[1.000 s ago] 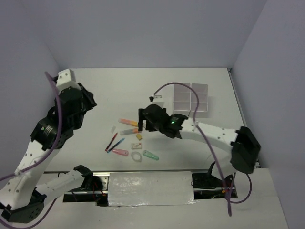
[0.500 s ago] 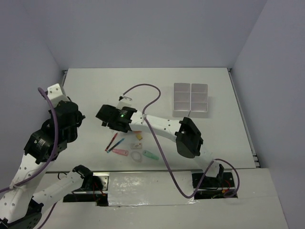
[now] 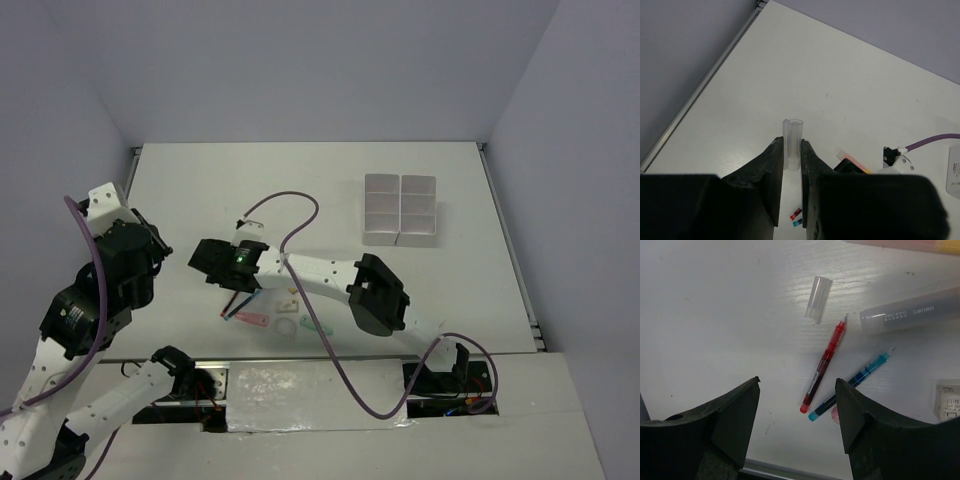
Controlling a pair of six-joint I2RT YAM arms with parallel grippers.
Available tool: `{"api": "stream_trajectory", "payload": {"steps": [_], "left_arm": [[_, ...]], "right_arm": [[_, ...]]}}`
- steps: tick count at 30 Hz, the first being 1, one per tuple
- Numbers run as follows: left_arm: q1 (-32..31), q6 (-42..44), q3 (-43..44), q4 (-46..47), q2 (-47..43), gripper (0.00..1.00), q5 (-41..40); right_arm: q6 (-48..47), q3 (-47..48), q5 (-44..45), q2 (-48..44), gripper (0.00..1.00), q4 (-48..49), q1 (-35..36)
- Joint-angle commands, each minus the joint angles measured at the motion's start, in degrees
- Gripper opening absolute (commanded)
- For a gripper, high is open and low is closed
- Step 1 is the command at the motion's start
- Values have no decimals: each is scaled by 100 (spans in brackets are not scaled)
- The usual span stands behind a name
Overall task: Sort the stationery into containers
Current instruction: Pick up the pen from the center of the board.
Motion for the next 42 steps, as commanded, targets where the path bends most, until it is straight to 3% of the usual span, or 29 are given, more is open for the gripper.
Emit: {"api": "stream_trajectory", "payload": {"steps": [1,18,30,35,42], "left_arm": [[30,165,-76,281,-94,0,50],[30,244,-287,404,-173,0,112],[30,271,-340,439,-217,0,85],[38,288,-331,448,-252,0,7],[38,279,-358,430,-314,0,-90]], "right_arm": [[118,159,66,121,69,-16,29],[399,528,31,780,63,-280,100],[232,661,-109,1018,51,-157,100],[249,564,-197,1001,41,-183,91],[284,239,-268,904,39,-244,100]]}}
